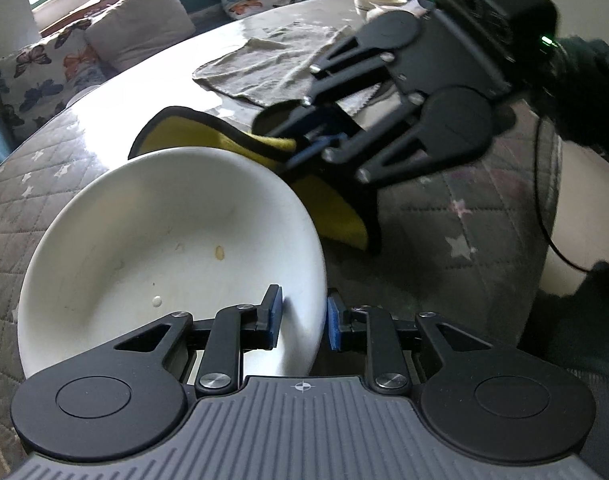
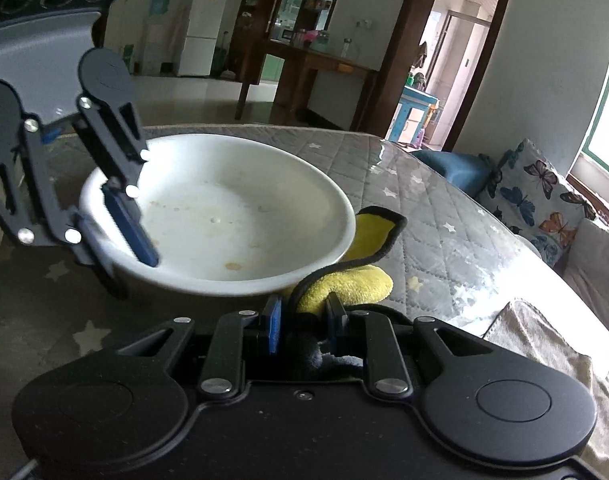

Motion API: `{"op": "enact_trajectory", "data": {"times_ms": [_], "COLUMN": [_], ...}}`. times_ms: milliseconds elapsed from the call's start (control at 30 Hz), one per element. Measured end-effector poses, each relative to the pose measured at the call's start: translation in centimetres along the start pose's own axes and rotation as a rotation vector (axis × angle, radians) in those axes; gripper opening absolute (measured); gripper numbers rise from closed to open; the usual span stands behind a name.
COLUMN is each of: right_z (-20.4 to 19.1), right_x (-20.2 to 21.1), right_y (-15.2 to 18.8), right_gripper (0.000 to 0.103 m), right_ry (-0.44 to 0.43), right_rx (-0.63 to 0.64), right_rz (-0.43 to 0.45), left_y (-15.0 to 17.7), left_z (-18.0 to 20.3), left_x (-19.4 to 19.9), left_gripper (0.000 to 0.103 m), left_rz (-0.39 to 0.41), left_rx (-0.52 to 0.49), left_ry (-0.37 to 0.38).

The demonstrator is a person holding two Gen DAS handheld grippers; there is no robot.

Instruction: Clean bowl

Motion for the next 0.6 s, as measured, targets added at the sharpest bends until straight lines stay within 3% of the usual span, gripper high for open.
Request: {"op": "enact_trajectory", "data": {"times_ms": [600], "right_z": [-0.9], "right_x": [0.4], "right_y": [0.2], "right_gripper": [0.024], "right_ry": [-0.010], "right_rx": [0.015], "right_rz": [-0.003], "left_y": [-2.3], "left_z": [-0.7], "left_x": [-2.4], "left_gripper": [0.030], "left_rz": [-0.015], "left_rx": [0.098], "left_ry": [-0.070]}}
Point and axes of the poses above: each gripper's, at about its wrist camera, not at the fingertips, and x roughly against the way its jaws point, z to its right, y to its underside, the point moved 8 cm from there along -x, roughly the way its jaws point, and after that the axes turned 11 degrees about z, right-handed, at the moved point
